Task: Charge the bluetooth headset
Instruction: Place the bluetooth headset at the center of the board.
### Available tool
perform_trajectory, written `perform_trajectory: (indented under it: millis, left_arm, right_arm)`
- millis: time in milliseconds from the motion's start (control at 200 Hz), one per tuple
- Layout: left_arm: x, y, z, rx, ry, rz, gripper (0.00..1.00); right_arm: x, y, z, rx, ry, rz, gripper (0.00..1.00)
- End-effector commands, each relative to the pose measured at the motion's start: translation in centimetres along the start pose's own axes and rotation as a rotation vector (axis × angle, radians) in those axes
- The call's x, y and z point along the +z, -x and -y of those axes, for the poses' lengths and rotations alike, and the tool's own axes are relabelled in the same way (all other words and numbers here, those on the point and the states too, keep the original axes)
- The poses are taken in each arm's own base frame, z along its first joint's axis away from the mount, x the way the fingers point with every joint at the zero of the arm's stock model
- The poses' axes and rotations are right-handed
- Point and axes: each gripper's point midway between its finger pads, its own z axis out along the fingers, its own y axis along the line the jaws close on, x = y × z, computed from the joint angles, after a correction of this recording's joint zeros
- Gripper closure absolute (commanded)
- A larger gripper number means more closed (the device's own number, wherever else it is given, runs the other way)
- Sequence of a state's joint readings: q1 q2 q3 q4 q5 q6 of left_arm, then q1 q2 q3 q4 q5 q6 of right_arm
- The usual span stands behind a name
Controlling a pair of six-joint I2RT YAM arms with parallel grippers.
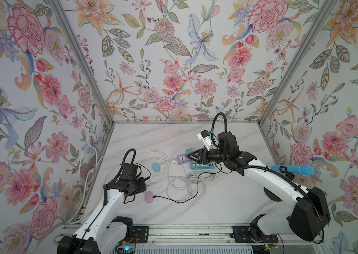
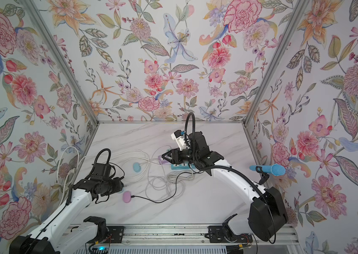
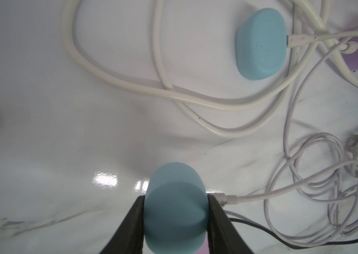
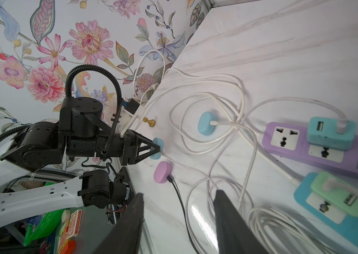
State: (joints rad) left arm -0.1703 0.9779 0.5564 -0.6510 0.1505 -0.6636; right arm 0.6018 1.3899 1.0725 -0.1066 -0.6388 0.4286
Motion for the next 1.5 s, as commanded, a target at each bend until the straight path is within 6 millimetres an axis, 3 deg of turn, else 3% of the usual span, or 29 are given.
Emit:
perform_trajectory:
  millis: [0, 270, 665, 791, 986, 1111, 1246, 1351, 1371, 1496]
  left_arm:
    - [0.4, -0.7, -1.4, -0.033, 0.068, -0.033, 0.75]
    - [0.7, -0.9, -2.1, -0.042, 0.115, -0.049, 0.53]
    - [0.7, -0.9, -2.2, -0.046, 0.117, -0.048, 0.39]
    - [0.0, -0.6, -1.9, -0.047, 0.103, -0.026, 0.38]
    - [-2.9, -0.2, -0.1, -0.054, 0.014, 0.048, 0.35]
    - [-3.4, -1.5, 1.9, -0.022, -0.02, 0.057, 0.33]
    - [-2.0, -3.6, 4.6, 0.019, -0.067, 0.033, 0.33]
    - [-1.0, -5.2, 5.0, 0.05, -0.05, -0.014, 0.35]
    - [-0.9, -5.4, 4.9, 0.052, -0.046, -0.021, 0.35]
    - [-0.9, -6.3, 4.6, 0.05, -0.024, -0.046, 0.35]
  right_arm:
    - [-0.3, -0.8, -0.2, -0.021, 0.011, -0.008, 0.52]
    - [-0.6, -1.4, 0.0, -0.022, 0.001, -0.009, 0.52]
    - [-0.8, -1.6, 0.1, -0.02, -0.005, -0.007, 0.52]
    - [-0.7, -1.6, 0.0, -0.018, 0.001, -0.01, 0.52]
    - [-0.2, -2.3, 0.2, -0.013, 0.001, -0.031, 0.52]
    - [0.6, -3.0, 0.3, -0.004, 0.006, -0.058, 0.52]
    - [1.4, -3.2, 0.4, -0.005, 0.01, -0.078, 0.52]
    - [1.8, -3.0, 0.5, -0.001, 0.009, -0.08, 0.52]
    - [2.2, -3.5, -0.4, -0.014, 0.028, -0.095, 0.52]
    - [2.5, -3.3, -0.9, -0.025, 0.034, -0.095, 0.52]
